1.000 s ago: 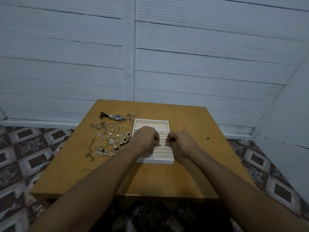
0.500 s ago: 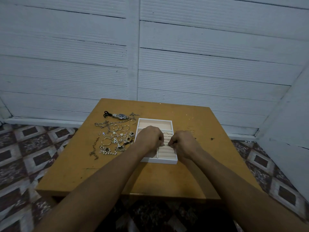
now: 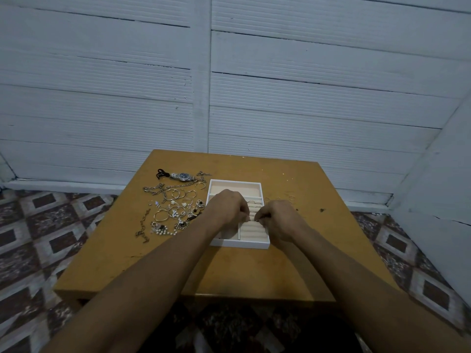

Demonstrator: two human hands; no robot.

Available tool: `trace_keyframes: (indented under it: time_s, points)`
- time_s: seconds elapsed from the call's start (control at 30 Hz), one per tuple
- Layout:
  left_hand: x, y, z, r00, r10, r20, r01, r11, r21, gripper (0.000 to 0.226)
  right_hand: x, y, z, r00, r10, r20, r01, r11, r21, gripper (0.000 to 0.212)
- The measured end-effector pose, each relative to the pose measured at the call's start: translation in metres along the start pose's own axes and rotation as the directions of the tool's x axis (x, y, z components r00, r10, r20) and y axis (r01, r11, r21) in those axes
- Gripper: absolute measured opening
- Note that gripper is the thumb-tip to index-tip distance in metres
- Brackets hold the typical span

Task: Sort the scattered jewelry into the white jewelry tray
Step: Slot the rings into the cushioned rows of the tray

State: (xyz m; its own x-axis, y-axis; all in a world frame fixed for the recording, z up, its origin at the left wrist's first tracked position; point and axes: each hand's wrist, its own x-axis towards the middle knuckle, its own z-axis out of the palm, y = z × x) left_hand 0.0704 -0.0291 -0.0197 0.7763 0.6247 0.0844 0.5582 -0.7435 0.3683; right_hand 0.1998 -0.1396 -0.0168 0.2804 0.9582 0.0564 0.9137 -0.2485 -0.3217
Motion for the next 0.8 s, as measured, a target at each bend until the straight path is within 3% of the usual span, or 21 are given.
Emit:
trace_keyframes:
  time_s: [0.27, 0.63, 0.8]
  points:
    - [-0.001, -0.008, -0.012, 0.999, 0.002, -0.043, -0.003, 1.000, -0.024, 0.017, -0.015, 0.013, -0.010, 0.989, 0.103, -0.107, -0.079, 0.975, 0.210, 0.022]
    - [0.011, 0.009, -0.008, 0.998, 0.005, -0.058, -0.010, 0.997, -0.082, 0.018, -0.025, 0.040, -0.025, 0.968, 0.187, -0.167, -0.127, 0.939, 0.319, 0.018]
    - [0.031, 0.032, 0.008, 0.994, 0.063, -0.085, -0.058, 0.997, 0.057, 0.022, -0.034, 0.060, -0.032, 0.963, 0.230, -0.143, -0.176, 0.933, 0.314, 0.022]
